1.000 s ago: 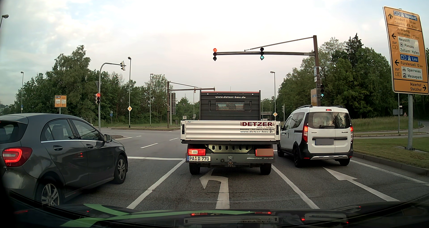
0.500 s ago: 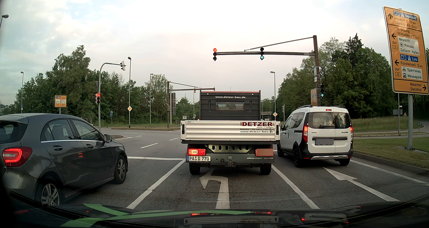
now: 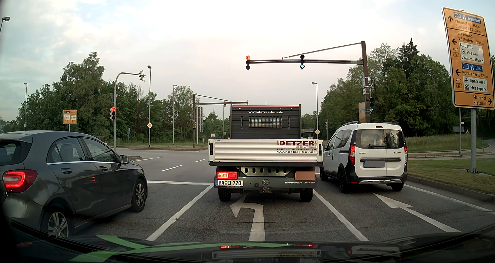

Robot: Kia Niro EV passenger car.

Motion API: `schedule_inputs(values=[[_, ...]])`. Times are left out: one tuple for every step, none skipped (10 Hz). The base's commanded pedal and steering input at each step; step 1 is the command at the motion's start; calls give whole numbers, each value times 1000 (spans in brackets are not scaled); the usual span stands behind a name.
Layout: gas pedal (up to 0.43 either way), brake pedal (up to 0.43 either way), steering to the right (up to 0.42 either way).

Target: Follow the waypoints while adhering to traffic rules and regulations

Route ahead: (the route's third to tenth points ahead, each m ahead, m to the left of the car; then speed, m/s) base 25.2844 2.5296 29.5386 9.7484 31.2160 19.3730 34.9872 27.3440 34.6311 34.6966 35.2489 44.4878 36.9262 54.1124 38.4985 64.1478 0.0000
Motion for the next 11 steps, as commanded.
schedule_inputs(values=[[0, 311, -5], [0, 311, -5], [0, 311, -5], [0, 311, -5], [0, 311, -5], [0, 311, -5], [0, 311, -5], [0, 317, -5], [0, 311, -5], [0, 311, -5], [0, 311, -5]])
